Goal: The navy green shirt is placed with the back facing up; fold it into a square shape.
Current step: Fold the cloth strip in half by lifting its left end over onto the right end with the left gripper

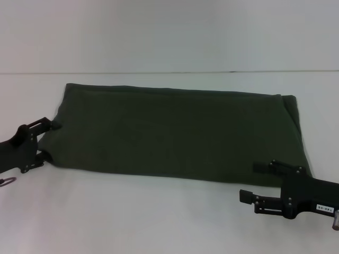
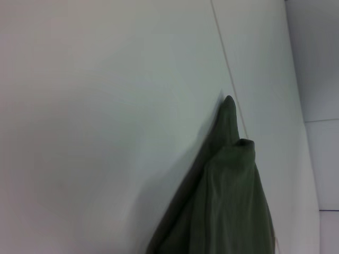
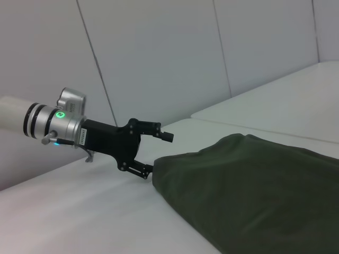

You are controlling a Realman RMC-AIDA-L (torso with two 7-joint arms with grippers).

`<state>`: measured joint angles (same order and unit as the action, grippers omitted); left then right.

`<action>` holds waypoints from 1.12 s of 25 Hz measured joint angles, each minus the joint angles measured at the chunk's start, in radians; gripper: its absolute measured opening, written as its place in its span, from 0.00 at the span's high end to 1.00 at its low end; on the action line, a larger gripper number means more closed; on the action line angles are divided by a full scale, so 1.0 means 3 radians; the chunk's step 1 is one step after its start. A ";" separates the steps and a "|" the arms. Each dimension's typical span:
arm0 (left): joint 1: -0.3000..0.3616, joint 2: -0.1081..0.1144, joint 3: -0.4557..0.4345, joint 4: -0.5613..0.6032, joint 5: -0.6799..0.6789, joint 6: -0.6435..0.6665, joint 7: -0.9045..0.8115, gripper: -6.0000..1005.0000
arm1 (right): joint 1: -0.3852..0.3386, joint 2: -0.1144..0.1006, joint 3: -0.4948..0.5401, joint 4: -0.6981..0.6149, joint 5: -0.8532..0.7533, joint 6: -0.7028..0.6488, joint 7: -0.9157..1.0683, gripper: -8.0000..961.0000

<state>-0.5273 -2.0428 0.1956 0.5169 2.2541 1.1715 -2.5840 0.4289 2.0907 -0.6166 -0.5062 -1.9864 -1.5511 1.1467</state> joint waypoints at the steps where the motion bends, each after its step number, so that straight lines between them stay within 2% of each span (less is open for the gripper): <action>1: -0.0012 0.0004 0.0017 -0.0007 -0.0002 -0.0024 -0.0001 0.21 | -0.0002 -0.0001 0.0000 0.0000 0.0000 0.0001 0.0007 0.02; 6: -0.0015 0.0005 0.0044 -0.0005 -0.0002 -0.0072 0.0001 0.21 | -0.0003 -0.0004 0.0003 -0.0005 0.0000 -0.0007 0.0012 0.02; 11: -0.0002 0.0016 0.0232 0.0076 0.0064 -0.0090 0.0000 0.22 | 0.0000 -0.0005 0.0005 -0.0023 0.0000 -0.0022 0.0048 0.02; 17: -0.0017 0.0019 0.0261 0.0106 0.0124 -0.0119 -0.0004 0.40 | -0.0003 -0.0010 0.0005 -0.0030 0.0000 -0.0040 0.0058 0.02; 28: -0.0025 0.0019 0.0269 0.0108 0.0108 -0.0151 0.0013 0.64 | 0.0009 -0.0010 0.0005 -0.0031 0.0000 -0.0077 0.0059 0.02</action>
<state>-0.5349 -2.0370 0.2762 0.5492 2.2865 1.1263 -2.5802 0.4314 2.0876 -0.6151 -0.5155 -1.9865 -1.5743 1.1643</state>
